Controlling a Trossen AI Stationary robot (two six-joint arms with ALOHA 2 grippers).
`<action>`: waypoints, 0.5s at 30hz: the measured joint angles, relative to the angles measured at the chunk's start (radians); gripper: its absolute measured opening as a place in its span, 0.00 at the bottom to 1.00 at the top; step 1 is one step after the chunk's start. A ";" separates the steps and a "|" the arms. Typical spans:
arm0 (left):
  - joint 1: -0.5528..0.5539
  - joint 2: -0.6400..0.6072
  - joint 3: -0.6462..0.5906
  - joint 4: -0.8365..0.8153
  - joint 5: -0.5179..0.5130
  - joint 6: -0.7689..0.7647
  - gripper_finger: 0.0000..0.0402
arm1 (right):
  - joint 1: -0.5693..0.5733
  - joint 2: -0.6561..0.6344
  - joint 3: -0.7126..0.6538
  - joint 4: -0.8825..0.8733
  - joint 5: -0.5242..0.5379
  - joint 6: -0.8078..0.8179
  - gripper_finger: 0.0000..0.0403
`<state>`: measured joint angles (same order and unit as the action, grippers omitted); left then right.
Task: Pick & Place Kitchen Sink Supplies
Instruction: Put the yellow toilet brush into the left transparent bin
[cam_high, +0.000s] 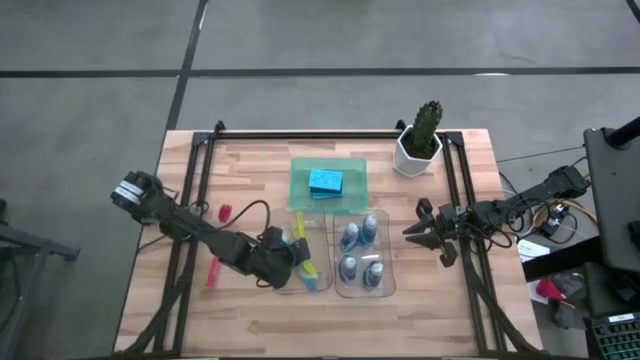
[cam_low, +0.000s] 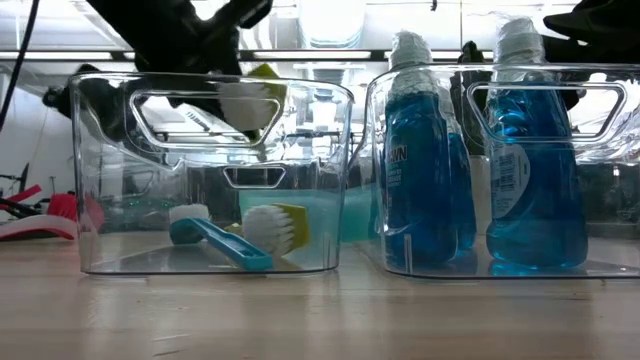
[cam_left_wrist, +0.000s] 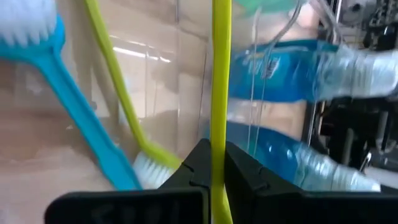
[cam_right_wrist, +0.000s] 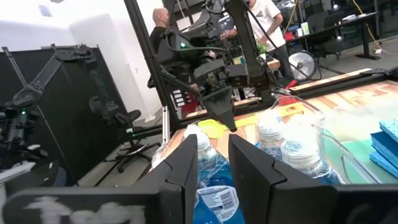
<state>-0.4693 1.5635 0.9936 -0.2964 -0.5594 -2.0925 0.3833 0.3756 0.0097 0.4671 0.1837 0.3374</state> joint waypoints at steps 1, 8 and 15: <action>0.006 0.000 0.000 0.000 -0.002 0.002 0.05 | 0.000 0.000 0.000 0.000 0.000 0.000 0.22; 0.042 0.018 0.000 -0.038 0.033 0.012 0.06 | 0.000 0.000 0.000 0.000 0.000 0.000 0.20; 0.047 0.031 0.000 -0.034 0.076 0.013 0.08 | 0.000 0.000 0.000 0.000 0.000 0.000 0.17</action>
<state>-0.4226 1.5948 0.9932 -0.3303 -0.4837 -2.0798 0.3832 0.3756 0.0097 0.4671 0.1837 0.3375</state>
